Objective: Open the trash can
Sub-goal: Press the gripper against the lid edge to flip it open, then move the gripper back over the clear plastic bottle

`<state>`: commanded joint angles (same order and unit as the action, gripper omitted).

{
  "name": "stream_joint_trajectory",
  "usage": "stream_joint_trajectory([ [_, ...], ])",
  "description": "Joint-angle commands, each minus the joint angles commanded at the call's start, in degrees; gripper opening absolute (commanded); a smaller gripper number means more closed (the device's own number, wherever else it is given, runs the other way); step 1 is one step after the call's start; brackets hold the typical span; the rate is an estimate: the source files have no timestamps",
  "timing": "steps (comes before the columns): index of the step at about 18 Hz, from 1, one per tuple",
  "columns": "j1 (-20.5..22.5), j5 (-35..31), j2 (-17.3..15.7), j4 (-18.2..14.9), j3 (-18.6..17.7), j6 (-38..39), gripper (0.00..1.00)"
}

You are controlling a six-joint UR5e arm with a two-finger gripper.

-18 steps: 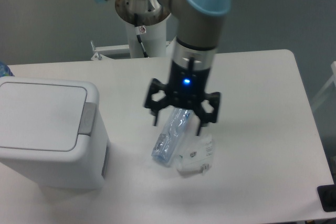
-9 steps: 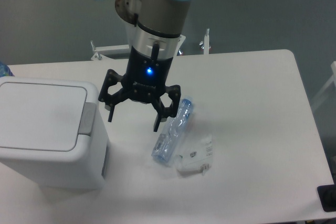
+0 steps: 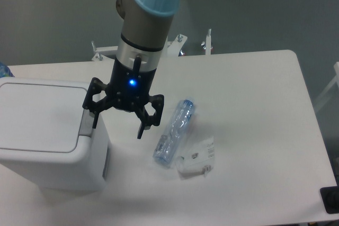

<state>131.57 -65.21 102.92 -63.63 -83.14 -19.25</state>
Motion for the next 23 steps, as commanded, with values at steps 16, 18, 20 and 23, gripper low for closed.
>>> stream_joint_trajectory([
  [16,-0.2,-0.4,-0.2,1.1,-2.1,0.0,1.00],
  [18,-0.1,-0.4,-0.3,1.1,-1.6,0.0,1.00],
  [20,-0.1,-0.4,-0.4,1.2,-0.5,0.0,1.00],
  [23,0.0,-0.5,-0.1,2.4,1.7,-0.3,1.00],
])
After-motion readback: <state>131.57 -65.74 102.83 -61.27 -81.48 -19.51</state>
